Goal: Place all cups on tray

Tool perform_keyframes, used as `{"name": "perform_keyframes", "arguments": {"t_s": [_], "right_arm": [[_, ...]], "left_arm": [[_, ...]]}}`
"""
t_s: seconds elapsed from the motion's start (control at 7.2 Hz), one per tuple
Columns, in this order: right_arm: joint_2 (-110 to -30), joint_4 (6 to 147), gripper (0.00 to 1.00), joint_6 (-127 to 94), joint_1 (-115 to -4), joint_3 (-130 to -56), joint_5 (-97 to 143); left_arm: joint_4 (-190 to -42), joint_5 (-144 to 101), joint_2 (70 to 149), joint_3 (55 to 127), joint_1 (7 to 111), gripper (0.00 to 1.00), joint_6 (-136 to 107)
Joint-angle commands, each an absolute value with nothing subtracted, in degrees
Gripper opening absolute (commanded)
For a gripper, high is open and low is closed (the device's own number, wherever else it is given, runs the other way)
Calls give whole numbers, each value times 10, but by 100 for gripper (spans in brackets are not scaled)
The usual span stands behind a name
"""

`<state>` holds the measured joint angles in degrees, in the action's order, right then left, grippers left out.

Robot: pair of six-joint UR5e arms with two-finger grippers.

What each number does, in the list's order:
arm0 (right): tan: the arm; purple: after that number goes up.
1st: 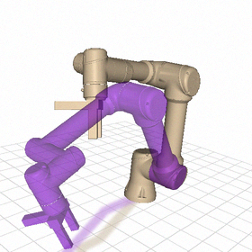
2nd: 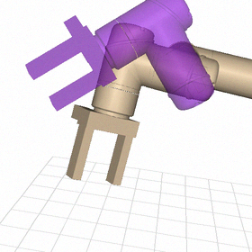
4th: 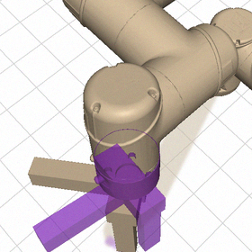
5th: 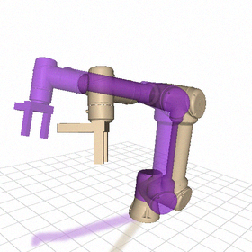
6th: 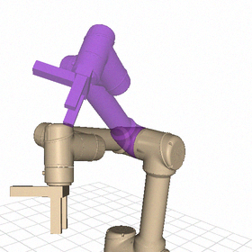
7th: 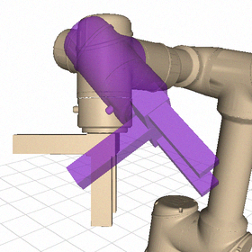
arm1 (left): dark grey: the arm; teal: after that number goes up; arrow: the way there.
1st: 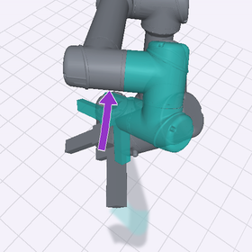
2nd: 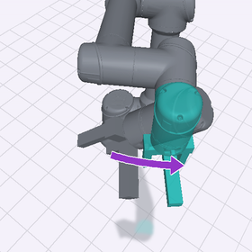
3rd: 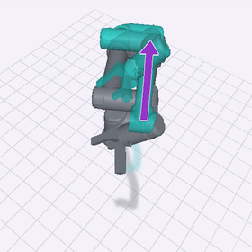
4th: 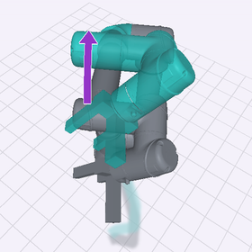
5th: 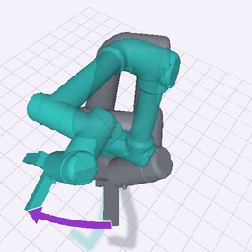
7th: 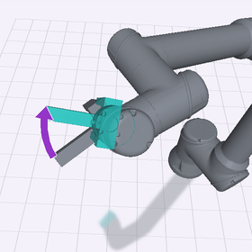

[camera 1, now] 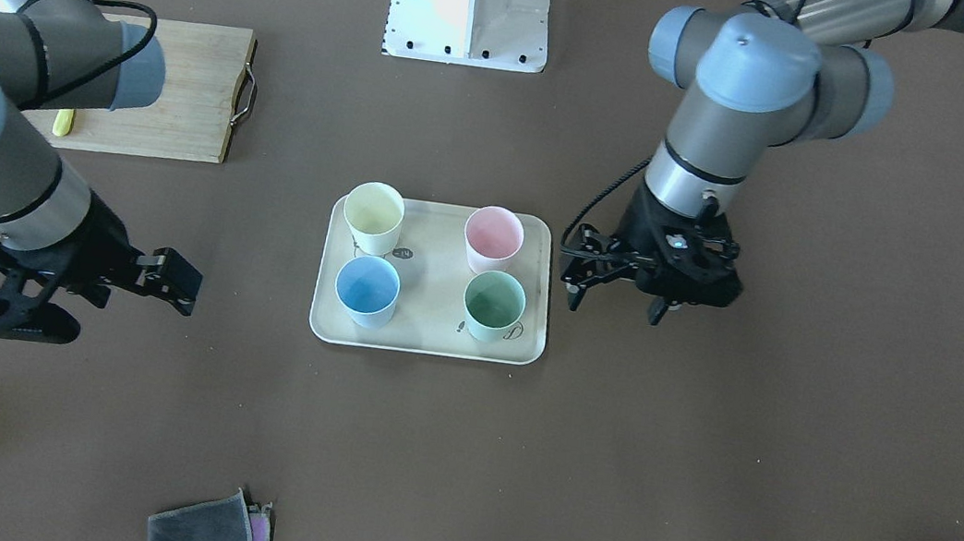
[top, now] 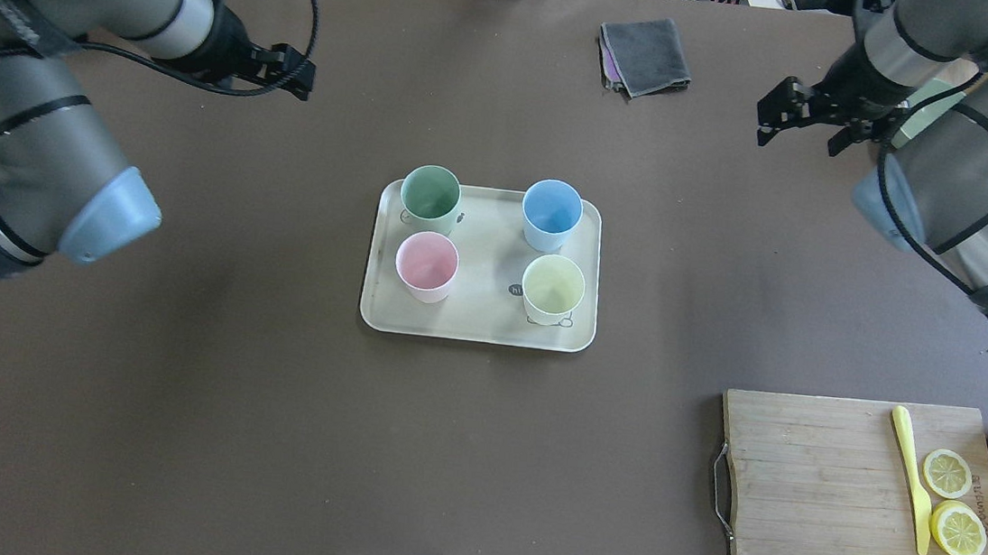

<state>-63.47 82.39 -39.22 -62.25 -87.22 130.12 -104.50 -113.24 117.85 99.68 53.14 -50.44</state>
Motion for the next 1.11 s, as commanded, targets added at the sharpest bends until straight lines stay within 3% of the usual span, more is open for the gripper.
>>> {"name": "perform_keyframes", "arguments": {"t_s": [0.0,0.42,0.69,0.97], "right_arm": [[-727,823,100,-233,-696,-868,1310],[-843,817,100,-89,-792,-866,1310],[-888,817,100,-28,-855,-867,1330],[-901,823,100,-22,-895,-879,1360]], "left_arm": [[-1085,-1158,1071,1011,644,98,-340],[-1089,-1172,966,1005,733,98,-211],[-1080,-1281,914,969,822,98,-150],[-1084,-1303,885,968,838,98,-150]]}}
